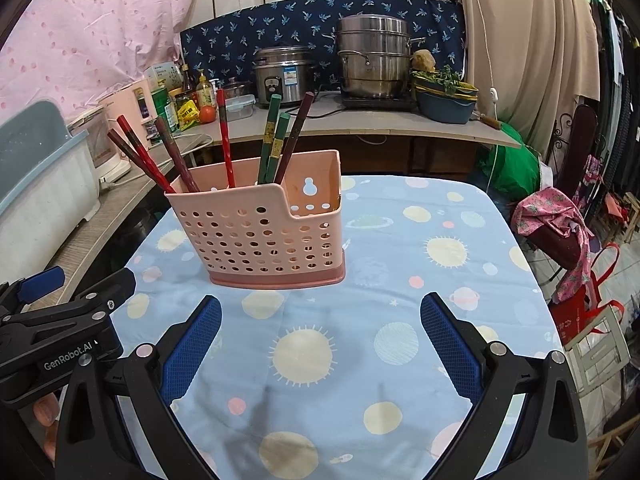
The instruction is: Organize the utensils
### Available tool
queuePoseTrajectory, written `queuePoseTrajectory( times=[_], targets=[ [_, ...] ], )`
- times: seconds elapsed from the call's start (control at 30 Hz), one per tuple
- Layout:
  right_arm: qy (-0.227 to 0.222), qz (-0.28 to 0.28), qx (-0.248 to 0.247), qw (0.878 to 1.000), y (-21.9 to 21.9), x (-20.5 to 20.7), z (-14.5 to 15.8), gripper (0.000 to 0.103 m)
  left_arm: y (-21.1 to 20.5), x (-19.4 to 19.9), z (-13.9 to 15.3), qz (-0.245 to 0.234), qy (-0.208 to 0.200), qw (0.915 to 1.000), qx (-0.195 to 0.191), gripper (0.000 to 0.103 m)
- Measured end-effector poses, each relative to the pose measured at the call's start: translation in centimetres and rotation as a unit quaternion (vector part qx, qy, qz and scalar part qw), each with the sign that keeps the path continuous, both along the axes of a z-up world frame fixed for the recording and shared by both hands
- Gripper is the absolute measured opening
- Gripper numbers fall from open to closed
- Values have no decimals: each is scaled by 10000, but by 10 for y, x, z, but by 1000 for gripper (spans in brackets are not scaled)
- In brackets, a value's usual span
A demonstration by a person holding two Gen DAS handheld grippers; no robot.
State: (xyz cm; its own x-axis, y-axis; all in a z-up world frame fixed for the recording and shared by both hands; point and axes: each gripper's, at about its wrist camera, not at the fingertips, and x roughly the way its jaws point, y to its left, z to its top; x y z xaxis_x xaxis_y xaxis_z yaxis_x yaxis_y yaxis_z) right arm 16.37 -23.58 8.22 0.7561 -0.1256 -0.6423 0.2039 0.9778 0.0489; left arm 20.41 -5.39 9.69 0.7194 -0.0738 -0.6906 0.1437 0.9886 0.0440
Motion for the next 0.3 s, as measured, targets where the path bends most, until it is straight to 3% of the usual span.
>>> queuePoseTrajectory(
  times=[0.3],
  targets=[
    [5,7,-21,10000,3,2,1,96,1,3,-2,36,16,10000,-71,94]
  ],
)
